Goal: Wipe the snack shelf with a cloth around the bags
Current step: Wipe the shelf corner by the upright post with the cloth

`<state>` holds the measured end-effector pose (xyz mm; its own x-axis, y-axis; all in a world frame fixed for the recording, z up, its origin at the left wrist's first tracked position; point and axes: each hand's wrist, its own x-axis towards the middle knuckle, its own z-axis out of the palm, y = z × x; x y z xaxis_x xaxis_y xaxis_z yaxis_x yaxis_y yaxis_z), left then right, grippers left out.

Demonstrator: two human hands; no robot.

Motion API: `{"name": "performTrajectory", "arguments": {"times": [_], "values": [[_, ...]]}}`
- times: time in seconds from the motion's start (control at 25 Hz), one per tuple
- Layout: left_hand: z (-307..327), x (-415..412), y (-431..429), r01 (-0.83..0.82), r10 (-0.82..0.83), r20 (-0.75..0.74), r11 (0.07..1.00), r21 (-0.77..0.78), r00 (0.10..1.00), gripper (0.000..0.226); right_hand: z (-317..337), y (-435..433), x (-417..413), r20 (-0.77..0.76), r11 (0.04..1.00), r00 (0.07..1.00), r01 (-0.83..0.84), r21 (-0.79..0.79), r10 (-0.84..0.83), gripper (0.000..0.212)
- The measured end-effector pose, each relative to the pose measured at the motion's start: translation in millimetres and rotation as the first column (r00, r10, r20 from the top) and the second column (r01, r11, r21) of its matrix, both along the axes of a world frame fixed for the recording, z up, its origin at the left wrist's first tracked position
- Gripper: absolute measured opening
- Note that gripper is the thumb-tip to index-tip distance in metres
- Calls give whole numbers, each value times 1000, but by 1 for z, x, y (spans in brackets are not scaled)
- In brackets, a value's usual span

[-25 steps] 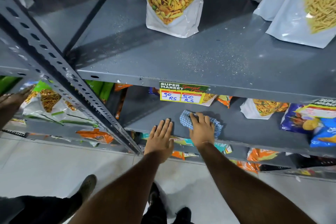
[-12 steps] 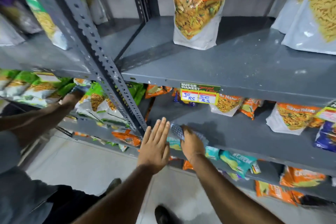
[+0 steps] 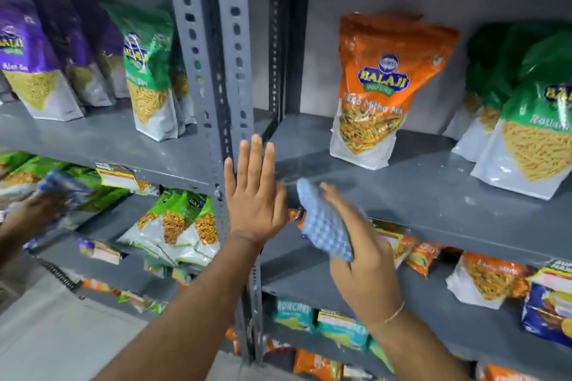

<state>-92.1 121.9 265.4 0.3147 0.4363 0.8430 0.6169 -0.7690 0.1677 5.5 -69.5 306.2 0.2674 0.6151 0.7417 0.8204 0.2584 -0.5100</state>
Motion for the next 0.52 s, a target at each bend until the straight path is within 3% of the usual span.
{"name": "performTrajectory", "arguments": {"times": [0.12,0.32,0.44,0.52], "values": [[23,4,21,35,-37,55,999,25,998,77,51,56,17,-42,996,995,94,-9,-94,62],[18,11,40,16,-23,76,996,91,997,76,83,168,60,0,974,980,196,-111,-197,49],[15,10,46,20,-30,71,990,138,997,74,93,231,76,-168,962,969,138,-236,-180,33],[15,10,49,33,-46,75,986,161,996,73,90,266,83,87,916,962,273,-294,-258,39]]}}
